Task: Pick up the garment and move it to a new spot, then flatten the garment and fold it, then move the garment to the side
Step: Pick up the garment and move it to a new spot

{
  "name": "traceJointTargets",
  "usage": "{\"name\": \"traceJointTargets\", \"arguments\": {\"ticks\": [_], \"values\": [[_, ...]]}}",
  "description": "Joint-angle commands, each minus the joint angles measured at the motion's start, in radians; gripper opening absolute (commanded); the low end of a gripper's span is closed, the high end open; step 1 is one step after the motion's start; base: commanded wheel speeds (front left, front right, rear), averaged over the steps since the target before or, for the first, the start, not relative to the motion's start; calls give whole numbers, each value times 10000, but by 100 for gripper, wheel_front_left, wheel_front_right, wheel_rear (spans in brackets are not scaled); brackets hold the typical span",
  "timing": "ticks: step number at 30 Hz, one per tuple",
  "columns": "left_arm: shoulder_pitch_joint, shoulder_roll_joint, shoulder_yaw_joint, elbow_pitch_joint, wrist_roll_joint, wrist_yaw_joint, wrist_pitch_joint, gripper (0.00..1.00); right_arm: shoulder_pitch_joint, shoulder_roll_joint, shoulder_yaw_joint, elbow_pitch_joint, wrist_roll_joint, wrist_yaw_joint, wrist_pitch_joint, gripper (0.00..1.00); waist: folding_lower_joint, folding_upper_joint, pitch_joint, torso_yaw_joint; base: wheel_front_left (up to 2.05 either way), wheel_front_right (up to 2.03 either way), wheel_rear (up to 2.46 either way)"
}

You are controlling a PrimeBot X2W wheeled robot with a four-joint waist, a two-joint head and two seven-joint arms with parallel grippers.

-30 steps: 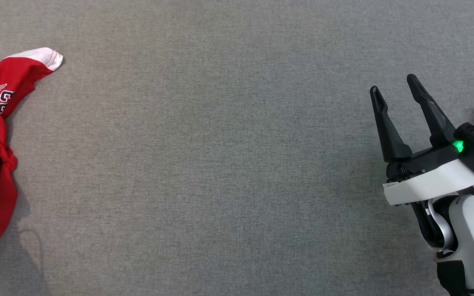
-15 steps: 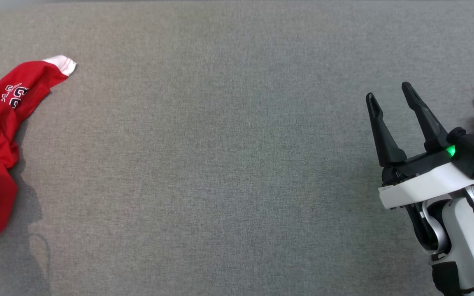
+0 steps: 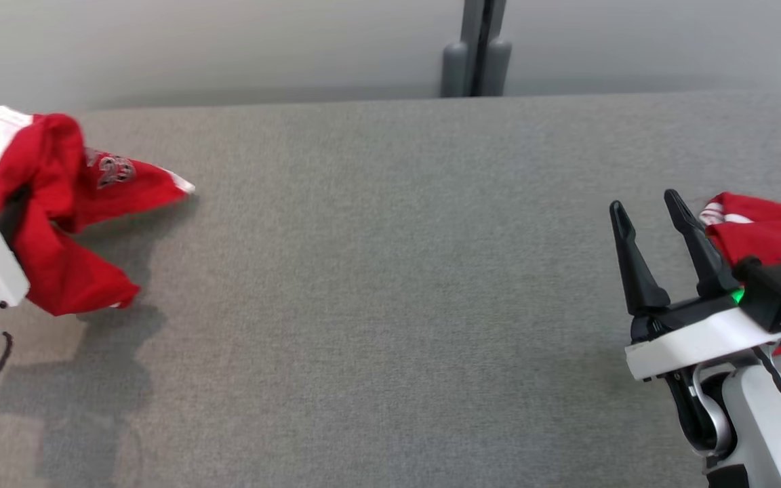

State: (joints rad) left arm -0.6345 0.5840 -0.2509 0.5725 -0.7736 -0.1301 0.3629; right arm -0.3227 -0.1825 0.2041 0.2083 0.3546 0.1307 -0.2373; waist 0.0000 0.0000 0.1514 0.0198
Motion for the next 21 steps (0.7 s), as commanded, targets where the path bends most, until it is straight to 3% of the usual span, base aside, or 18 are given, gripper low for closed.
{"name": "traceJointTargets", "arguments": {"ticks": [1,8,15,21], "values": [[246,52,-97,-437,-102,-6,-77,0,189,0,-83,26,31,2,-88,100,0,0,-438,-328,0,0,0],[1102,-147,-492,-2767,-185,75,41,0,534,-18,-237,-29,-9,2,-75,100,0,0,-1020,-932,0,0,0],[2007,-541,-1019,-5146,-7,550,184,0,633,18,-304,-206,-44,2,44,100,0,0,-1063,-1606,0,0,0],[2496,-1207,-1841,-5501,871,917,-467,0,646,6,-329,-224,15,2,54,100,0,0,-982,-2021,0,0,0]]}}
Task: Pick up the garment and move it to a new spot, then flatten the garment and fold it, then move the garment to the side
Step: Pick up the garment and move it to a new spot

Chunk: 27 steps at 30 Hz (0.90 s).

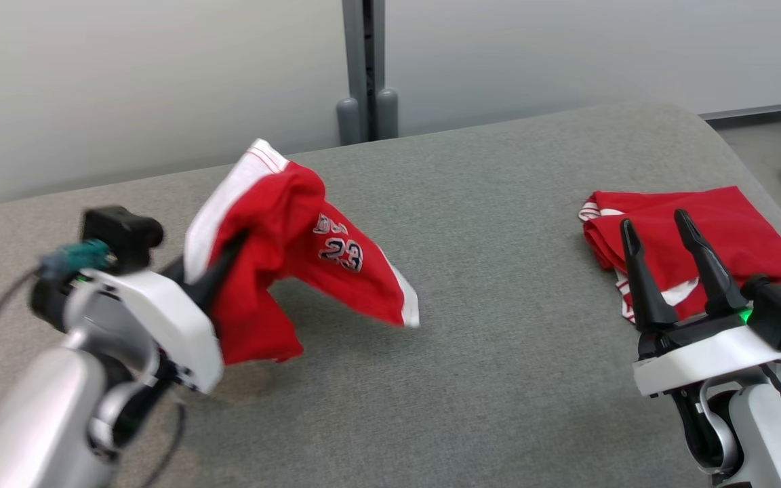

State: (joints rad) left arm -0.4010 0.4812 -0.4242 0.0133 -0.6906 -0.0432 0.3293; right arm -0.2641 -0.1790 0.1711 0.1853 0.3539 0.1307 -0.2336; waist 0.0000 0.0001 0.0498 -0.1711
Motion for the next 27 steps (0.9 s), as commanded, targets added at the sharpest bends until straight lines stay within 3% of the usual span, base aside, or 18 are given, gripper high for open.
{"name": "traceJointTargets", "arguments": {"ticks": [1,8,9,10,11,19,27], "values": [[246,-377,-268,229,173,87,-327,0,42,-12,24,18,29,2,14,100,0,-1,44,-178,0,0,0],[334,-1363,-985,2054,1006,141,-1789,0,-42,-43,96,102,59,2,-5,100,0,-1,101,-438,0,0,0],[339,-1533,-1111,2411,1031,69,-1927,6,-41,-46,108,113,56,2,-6,100,0,-1,104,-458,0,0,0],[301,-1693,-1197,2762,1071,-1,-2072,49,-33,-41,119,126,51,2,-2,100,0,-1,105,-470,0,0,0],[234,-1843,-1328,3129,1108,-78,-2175,100,-24,-38,128,150,41,2,15,100,0,-1,103,-479,0,0,0],[-215,-2516,-1803,4543,1261,-485,-3252,100,113,-39,112,286,-7,2,37,100,0,-1,-58,-254,0,0,0],[76,-2084,-1323,3506,1173,-166,-4052,100,411,-36,-7,127,-42,2,57,100,0,-1,-270,244,0,0,0]]}}
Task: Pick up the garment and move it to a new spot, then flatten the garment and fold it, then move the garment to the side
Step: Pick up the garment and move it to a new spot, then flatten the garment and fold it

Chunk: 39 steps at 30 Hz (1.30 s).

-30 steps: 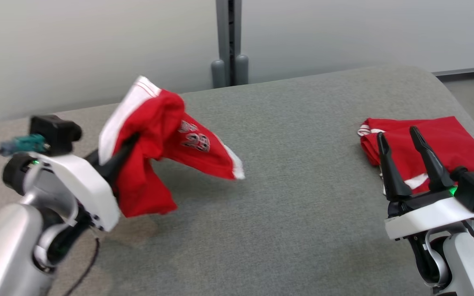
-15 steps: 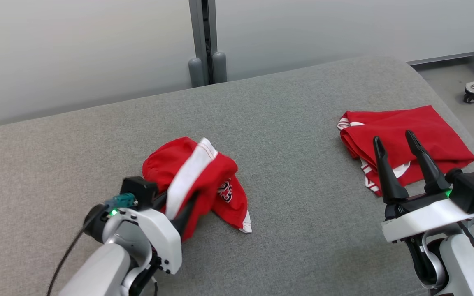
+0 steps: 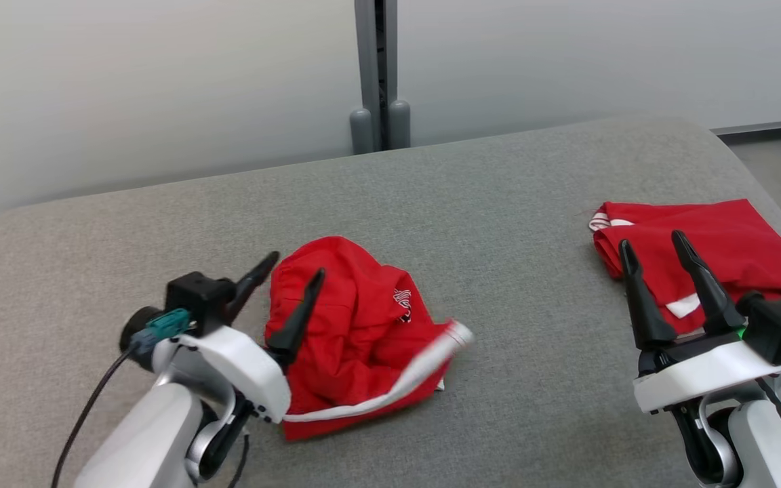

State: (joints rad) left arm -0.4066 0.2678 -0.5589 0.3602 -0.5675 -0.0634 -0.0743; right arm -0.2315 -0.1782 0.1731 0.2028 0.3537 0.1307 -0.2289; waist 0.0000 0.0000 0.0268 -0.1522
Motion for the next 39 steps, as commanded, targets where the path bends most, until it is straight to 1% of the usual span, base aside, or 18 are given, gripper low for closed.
{"name": "traceJointTargets", "arguments": {"ticks": [1,4,7,8,9,12,14,15,17,20,23,24,30,35,39], "values": [[251,159,130,-193,-52,157,-101,100,137,-47,-55,-55,-49,2,15,100,0,0,-68,107,0,0,0],[653,505,427,-884,43,596,-364,100,228,-86,-131,-87,-52,2,29,100,0,0,-136,240,0,0,0],[1286,710,729,-1480,-58,1048,-572,100,433,-69,-182,-134,-76,2,52,100,0,0,-200,363,0,0,0],[1678,870,999,-1882,-114,1378,-783,100,542,-84,-213,-143,-47,2,48,100,0,0,-225,441,0,0,0],[1887,912,1157,-2076,-154,1536,-948,100,616,-68,-218,-163,-48,2,50,100,0,0,-238,476,0,0,0],[2631,958,1631,-2582,-82,2088,-1457,100,843,-24,-244,-159,-40,2,35,100,0,0,-277,550,0,0,0],[3097,885,1915,-2918,-61,2394,-1671,100,983,5,-306,-158,4,2,-6,100,0,0,-304,607,0,0,0],[3527,834,2194,-3164,-12,2632,-1811,100,1123,50,-407,-170,22,2,-41,100,0,0,-325,643,0,0,0],[3987,689,2438,-3408,34,2788,-1868,100,1215,78,-463,-177,-9,2,-61,100,0,0,-351,658,0,0,0],[4467,495,2804,-3680,159,2901,-1908,100,1334,127,-553,-199,-16,2,-94,100,0,0,-385,702,0,0,0],[4833,241,3192,-3890,374,2862,-1909,100,1481,178,-583,-189,-9,2,-94,100,0,0,-407,757,0,0,0],[4833,241,3192,-3890,374,2862,-1909,100,1481,178,-583,-189,-9,2,-94,100,0,0,-407,757,0,0,0],[5033,-126,3511,-3955,760,2513,-1900,100,1389,197,-473,-231,-21,2,16,100,0,0,-363,812,0,0,0],[4956,-305,3615,-3843,980,2327,-1902,100,1319,170,-335,-173,14,2,129,100,0,0,-377,864,0,0,0],[4953,-428,3683,-3789,1070,2232,-1902,100,1137,11,2,-87,72,2,366,100,0,0,-359,905,0,0,0]]}}
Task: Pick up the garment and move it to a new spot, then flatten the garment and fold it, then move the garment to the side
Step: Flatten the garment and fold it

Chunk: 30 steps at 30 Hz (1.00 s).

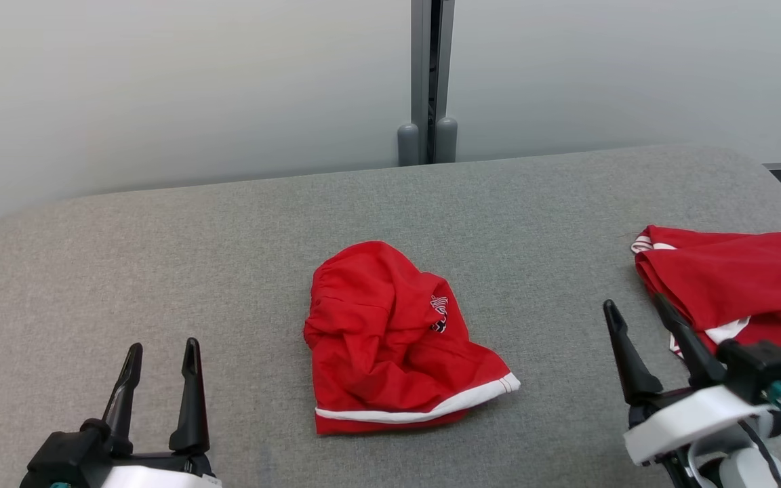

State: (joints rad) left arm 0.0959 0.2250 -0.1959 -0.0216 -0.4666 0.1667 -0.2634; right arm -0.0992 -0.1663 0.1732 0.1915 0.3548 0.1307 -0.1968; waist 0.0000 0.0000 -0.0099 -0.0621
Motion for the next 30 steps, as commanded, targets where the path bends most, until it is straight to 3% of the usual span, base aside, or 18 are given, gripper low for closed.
{"name": "traceJointTargets", "arguments": {"ticks": [1,10,15,22,23,25,26,30], "values": [[-74,-19,63,43,88,-73,-10,100,-277,-109,104,79,156,2,180,100,0,0,19,12,0,0,0],[-297,-212,-141,302,175,-256,-8,100,-1227,-470,2142,1428,2396,2,3420,100,0,0,119,576,0,0,0],[-434,-301,-196,482,127,-307,-5,100,-1429,-621,2280,1900,3275,3,4507,100,0,0,176,1073,0,0,0],[-514,-368,-211,666,71,-413,-7,100,-1453,-357,1987,2585,4350,3,5426,100,0,0,217,1620,0,0,0],[-501,-370,-209,694,71,-424,-5,100,-1475,-341,2004,2620,4441,3,5500,82,0,0,224,1666,0,0,0],[-511,-388,-188,725,79,-442,-5,100,-1527,-315,2000,2613,4595,3,5498,14,0,0,229,1722,0,0,0],[-510,-400,-183,736,84,-455,-5,100,-1530,-317,2004,2619,4647,3,5459,0,0,0,222,1739,0,0,0],[-474,-412,-142,773,100,-460,-5,100,-1576,-379,1984,2541,4752,3,5260,0,0,0,201,1727,0,0,0]]}}
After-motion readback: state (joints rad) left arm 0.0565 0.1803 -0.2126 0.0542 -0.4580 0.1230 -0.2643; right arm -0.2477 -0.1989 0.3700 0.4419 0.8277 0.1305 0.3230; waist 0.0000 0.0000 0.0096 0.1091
